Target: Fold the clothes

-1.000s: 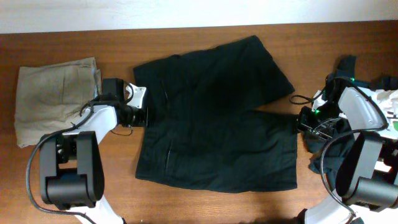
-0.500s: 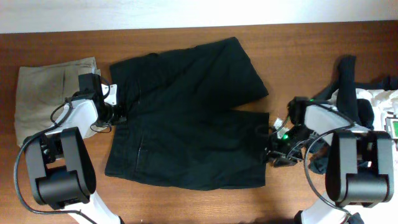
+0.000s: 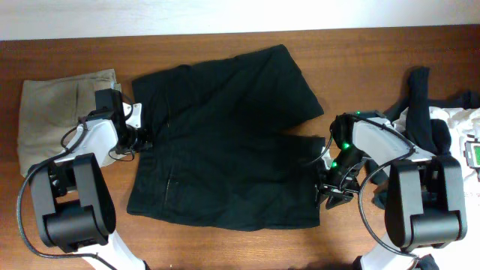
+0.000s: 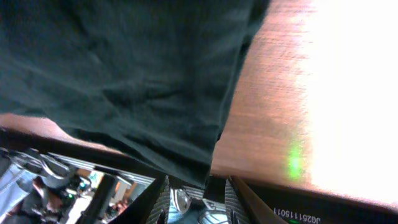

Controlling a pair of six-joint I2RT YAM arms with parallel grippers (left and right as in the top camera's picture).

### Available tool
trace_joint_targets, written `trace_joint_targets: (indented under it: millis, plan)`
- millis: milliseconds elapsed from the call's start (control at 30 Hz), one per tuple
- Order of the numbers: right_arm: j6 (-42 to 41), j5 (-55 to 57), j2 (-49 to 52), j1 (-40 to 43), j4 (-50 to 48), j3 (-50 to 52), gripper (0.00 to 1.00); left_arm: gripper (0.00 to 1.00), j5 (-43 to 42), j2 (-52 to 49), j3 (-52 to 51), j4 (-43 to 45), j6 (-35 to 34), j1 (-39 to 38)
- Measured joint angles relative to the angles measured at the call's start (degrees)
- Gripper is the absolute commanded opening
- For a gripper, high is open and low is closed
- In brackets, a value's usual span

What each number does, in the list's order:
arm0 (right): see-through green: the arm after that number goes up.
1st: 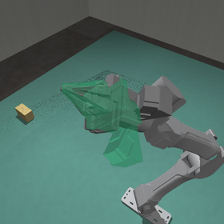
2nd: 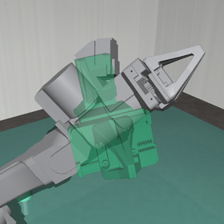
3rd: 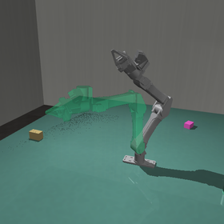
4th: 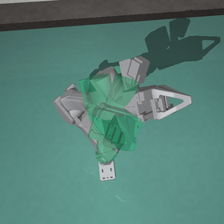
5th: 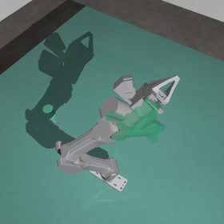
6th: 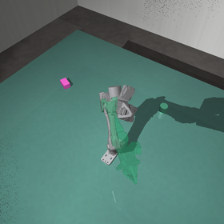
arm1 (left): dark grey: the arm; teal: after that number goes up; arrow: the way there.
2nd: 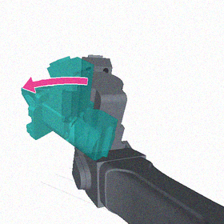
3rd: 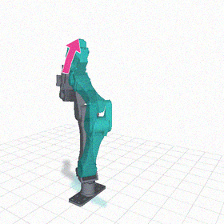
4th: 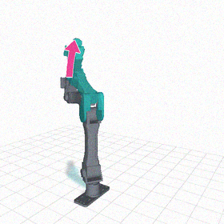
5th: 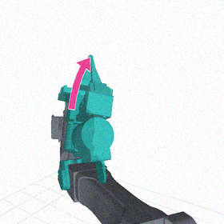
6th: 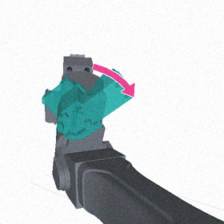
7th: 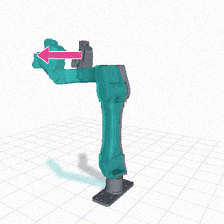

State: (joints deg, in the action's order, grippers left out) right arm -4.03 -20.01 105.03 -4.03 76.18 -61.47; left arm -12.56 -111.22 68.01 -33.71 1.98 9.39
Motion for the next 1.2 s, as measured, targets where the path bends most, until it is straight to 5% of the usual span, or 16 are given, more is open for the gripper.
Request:
trace_joint_targets:
  millis: [100,267,433,500,833,900,1000,1100,1200]
  plan:
    - [0.1,-0.7,0.0,-3.4,-1.7,3.9,0.34,0.32,0.2,0.0,0.8,-2.4,0.6,0.0]
    - [0.2,-2.2,0.0,-5.3,-3.5,5.5,0.52,0.44,0.8,0.2,5.4,-11.4,1.2,0.0]
    - [-4.2,-2.7,-1.2,-5.3,-14.2,13.2,0.12,0.46,1.0,10.4,9.5,-20.0,1.7,0.0]
    - [-6.7,-4.6,-2.0,-5.3,-17.1,13.7,0.04,0.49,0.8,15.5,9.6,-21.5,1.7,0.0]
    - [-7.4,1.0,-9.3,-5.3,-8.3,-1.3,0.04,0.53,0.9,23.9,9.9,-34.2,2.1,0.0]
    - [-7.5,1.4,-9.3,-5.3,-8.7,-1.7,0.04,0.67,0.9,23.9,10.1,-39.0,2.1,0.0]
    - [-8.4,1.8,-9.3,-4.9,-10.8,-1.8,0.04,0.7,0.9,23.9,9.8,-47.1,2.1,0.0]
    - [-9.3,1.8,-9.3,-2.4,-10.9,-2.6,0.04,0.7,0.8,24.3,3.0,-46.1,-0.5,0.1]
    - [-9.5,1.8,-9.3,-1.4,-10.8,-3.1,0.04,0.57,-0.5,24.3,-8.9,-37.5,-5.4,2.1]
